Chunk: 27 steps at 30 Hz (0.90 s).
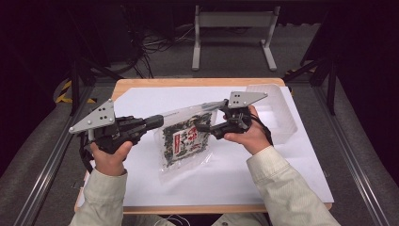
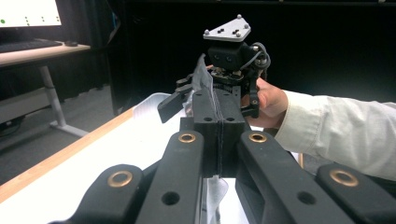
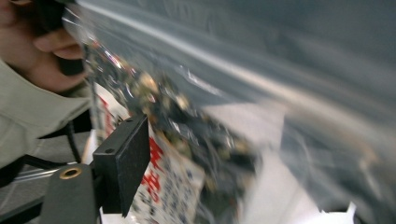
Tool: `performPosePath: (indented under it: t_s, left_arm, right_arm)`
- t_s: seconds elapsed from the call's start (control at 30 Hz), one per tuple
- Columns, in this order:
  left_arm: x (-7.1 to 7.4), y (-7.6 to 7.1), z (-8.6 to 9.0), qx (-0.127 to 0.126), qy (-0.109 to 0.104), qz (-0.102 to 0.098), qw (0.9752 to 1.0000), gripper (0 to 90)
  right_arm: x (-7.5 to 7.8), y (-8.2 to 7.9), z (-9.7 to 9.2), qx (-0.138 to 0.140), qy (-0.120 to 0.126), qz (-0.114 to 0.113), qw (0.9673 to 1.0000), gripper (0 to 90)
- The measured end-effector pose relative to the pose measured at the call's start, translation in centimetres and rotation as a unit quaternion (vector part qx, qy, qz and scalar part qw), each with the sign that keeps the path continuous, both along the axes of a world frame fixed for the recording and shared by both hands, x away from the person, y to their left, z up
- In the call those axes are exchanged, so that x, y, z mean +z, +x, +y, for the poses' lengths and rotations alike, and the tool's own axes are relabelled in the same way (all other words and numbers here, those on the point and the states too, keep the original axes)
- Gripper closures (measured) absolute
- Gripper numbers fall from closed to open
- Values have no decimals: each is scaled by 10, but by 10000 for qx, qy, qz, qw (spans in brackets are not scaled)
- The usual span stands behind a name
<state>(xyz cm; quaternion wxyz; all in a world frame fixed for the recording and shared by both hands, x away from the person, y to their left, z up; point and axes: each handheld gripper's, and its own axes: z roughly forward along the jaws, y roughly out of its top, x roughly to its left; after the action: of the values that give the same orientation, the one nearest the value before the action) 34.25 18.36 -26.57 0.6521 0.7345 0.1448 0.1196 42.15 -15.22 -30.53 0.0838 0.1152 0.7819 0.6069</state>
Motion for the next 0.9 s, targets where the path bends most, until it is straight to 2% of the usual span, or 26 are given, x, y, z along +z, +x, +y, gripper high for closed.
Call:
performPosePath:
  t_s: [0.03,0.2,0.3,0.4,0.5,0.7,0.9]
  left_arm:
    - [0,0,0,-15,-37,1,10000,894]
    - [0,-1,2,60,-108,9,9999,894]
    - [0,0,4,135,-96,-1,9999,894]
    - [-1,1,5,198,-74,8,9998,894]
    - [-1,0,4,235,-69,2,9997,894]
    - [-2,2,7,306,-92,49,9995,894]
    - [-3,3,8,374,-89,71,9992,892]
  right_arm:
    - [-1,0,1,34,36,5,10000,228]
    - [-2,-1,1,192,97,42,9998,315]
    - [0,-4,-2,353,89,-14,9993,426]
    - [3,-8,-3,560,5,-105,9984,585]
    - [5,-11,-3,619,-119,-167,9979,620]
    - [6,-15,-6,933,-244,-92,9953,706]
    - [9,-20,-4,1024,-397,-157,9938,749]
